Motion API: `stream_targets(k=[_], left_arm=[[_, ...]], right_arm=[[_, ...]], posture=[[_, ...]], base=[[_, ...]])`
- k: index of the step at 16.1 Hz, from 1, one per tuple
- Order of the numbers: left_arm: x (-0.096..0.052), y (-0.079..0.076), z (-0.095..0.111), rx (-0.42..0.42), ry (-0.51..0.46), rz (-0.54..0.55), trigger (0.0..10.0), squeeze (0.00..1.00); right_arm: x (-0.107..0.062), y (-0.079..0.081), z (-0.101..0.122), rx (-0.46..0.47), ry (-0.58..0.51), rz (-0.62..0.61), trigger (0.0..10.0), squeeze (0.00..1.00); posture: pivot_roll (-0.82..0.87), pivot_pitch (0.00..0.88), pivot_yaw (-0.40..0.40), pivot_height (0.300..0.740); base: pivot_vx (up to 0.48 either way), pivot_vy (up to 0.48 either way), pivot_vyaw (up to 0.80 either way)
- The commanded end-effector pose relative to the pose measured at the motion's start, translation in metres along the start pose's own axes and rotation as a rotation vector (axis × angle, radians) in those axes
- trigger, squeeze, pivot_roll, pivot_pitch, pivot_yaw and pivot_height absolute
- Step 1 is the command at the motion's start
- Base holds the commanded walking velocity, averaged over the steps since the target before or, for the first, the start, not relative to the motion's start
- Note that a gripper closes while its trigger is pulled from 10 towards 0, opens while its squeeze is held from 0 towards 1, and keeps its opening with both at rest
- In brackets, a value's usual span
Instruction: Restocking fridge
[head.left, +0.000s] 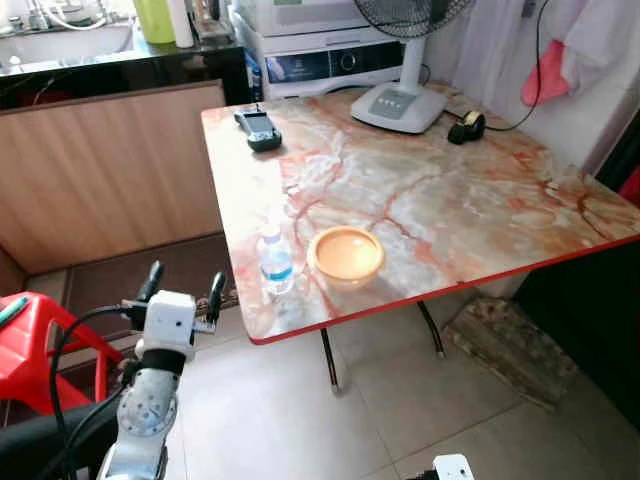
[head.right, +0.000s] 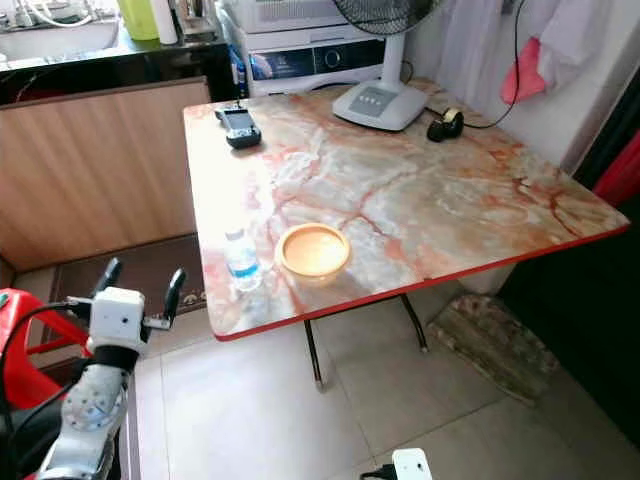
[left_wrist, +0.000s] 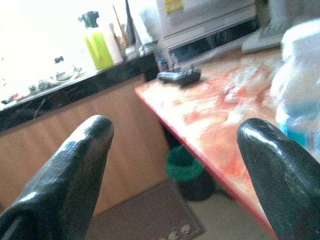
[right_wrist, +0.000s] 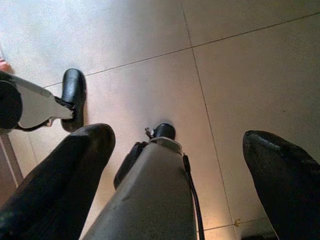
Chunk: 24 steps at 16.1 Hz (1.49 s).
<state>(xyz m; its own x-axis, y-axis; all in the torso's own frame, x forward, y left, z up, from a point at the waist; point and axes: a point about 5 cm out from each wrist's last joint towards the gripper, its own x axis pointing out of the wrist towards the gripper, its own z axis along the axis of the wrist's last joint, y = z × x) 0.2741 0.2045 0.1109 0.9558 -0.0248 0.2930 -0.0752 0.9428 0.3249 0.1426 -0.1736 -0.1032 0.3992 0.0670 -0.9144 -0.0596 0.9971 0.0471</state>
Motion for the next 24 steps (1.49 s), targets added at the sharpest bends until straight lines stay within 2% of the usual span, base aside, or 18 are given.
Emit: stream_targets(k=[1,2,3,5,8,11,13,14,21,24], left_arm=[[0.001,-0.006,0.012,-0.037,-0.018,-0.036,10.0,0.0],[0.014,-0.014,0.038,-0.096,-0.08,-0.071,10.0,0.0],[0.027,-0.017,0.058,-0.134,-0.136,-0.073,10.0,0.0],[0.038,-0.019,0.084,-0.188,-0.176,-0.077,10.0,0.0],[0.036,-0.016,0.093,-0.231,-0.16,-0.062,10.0,0.0],[0.035,-0.015,0.097,-0.239,-0.133,-0.069,10.0,0.0],[0.029,-0.009,0.111,-0.35,-0.095,-0.051,10.0,0.0],[0.028,-0.009,0.114,-0.359,-0.093,-0.058,10.0,0.0],[0.036,-0.007,0.127,-0.358,-0.08,-0.08,10.0,0.0],[0.04,-0.011,0.127,-0.31,-0.068,-0.147,10.0,0.0]], right_arm=[[0.0,0.001,-0.003,0.01,-0.003,-0.01,10.0,0.0],[-0.001,0.0,-0.007,0.027,-0.003,-0.02,10.0,0.0],[-0.001,-0.001,-0.009,0.026,0.003,-0.027,10.0,0.0],[-0.002,-0.003,-0.014,0.021,0.013,-0.033,10.0,0.0],[-0.002,-0.004,-0.015,0.014,0.014,-0.034,10.0,0.0],[-0.002,-0.004,-0.015,0.014,0.014,-0.035,10.0,0.0],[-0.004,-0.008,-0.02,-0.006,0.017,-0.033,10.0,0.0],[-0.004,-0.009,-0.02,-0.012,0.017,-0.032,10.0,0.0],[-0.004,-0.01,-0.022,-0.023,0.022,-0.028,10.0,0.0],[-0.004,-0.009,-0.022,-0.035,0.022,-0.019,10.0,0.0]], posture=[[0.13,0.026,-0.009,0.74],[0.14,0.033,-0.015,0.74],[0.14,0.038,-0.016,0.74],[0.15,0.061,-0.03,0.74],[0.15,0.061,-0.03,0.74],[0.15,0.061,-0.03,0.74],[0.15,0.095,-0.051,0.74],[0.15,0.093,-0.052,0.74],[0.16,0.079,-0.046,0.74],[0.17,0.069,-0.054,0.74]], base=[[0.0,0.0,0.0],[0.0,0.0,0.0],[0.0,0.0,0.0],[0.0,0.0,0.0],[0.0,0.0,0.0],[0.0,0.0,0.0],[0.0,0.0,0.0],[0.0,0.0,0.0],[0.11,0.0,0.0],[0.285,0.0,0.0]])
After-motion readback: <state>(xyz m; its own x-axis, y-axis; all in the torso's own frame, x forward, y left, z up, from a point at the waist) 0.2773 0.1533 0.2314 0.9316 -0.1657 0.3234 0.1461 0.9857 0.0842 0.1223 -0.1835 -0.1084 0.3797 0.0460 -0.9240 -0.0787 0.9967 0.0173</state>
